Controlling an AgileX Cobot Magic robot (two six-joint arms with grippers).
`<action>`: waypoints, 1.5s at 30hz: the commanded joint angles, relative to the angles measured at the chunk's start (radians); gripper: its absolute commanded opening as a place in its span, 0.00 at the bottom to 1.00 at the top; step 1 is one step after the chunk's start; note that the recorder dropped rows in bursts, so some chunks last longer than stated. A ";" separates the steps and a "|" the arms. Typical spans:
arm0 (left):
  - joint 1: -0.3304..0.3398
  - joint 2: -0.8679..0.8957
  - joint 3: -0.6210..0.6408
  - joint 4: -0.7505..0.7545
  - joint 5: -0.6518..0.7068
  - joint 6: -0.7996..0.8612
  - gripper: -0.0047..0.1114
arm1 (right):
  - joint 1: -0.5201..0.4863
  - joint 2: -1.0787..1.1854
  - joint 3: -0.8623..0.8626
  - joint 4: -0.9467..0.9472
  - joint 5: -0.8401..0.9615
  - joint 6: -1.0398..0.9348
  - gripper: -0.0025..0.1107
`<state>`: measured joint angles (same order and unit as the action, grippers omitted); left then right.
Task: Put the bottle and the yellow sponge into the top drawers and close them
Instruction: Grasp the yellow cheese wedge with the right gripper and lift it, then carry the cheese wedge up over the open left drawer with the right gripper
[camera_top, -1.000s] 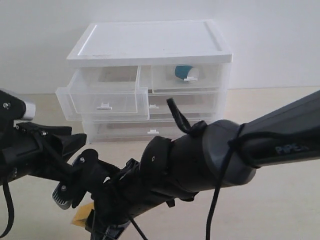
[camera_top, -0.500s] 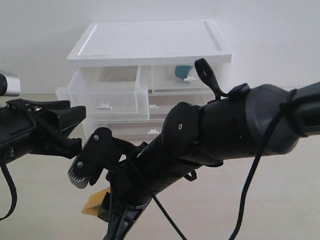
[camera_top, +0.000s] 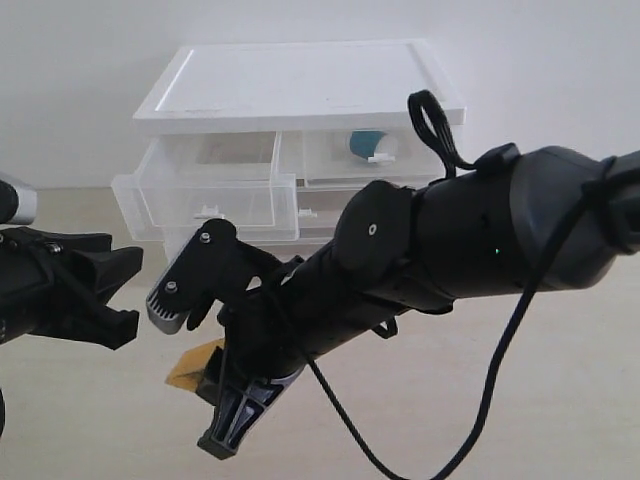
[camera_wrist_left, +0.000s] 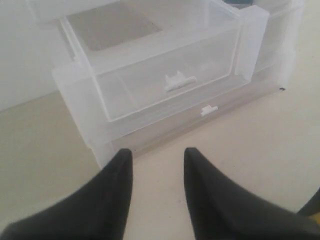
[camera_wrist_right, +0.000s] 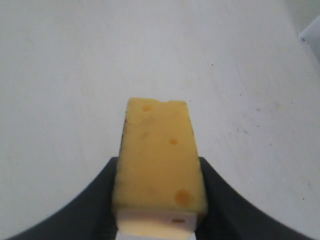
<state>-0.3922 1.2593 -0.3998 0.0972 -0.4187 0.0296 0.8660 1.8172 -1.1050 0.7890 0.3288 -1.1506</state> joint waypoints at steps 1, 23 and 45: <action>0.010 -0.003 0.006 -0.014 0.000 0.007 0.32 | -0.050 -0.011 -0.004 -0.038 -0.004 0.031 0.02; 0.022 -0.003 0.006 -0.030 0.008 0.015 0.32 | -0.101 -0.041 -0.417 -0.363 0.277 0.319 0.02; 0.022 -0.003 0.006 -0.030 0.002 0.009 0.32 | -0.200 0.163 -0.734 -0.489 0.241 0.438 0.02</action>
<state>-0.3734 1.2593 -0.3998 0.0785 -0.4111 0.0375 0.6821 1.9709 -1.8249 0.2950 0.5996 -0.7207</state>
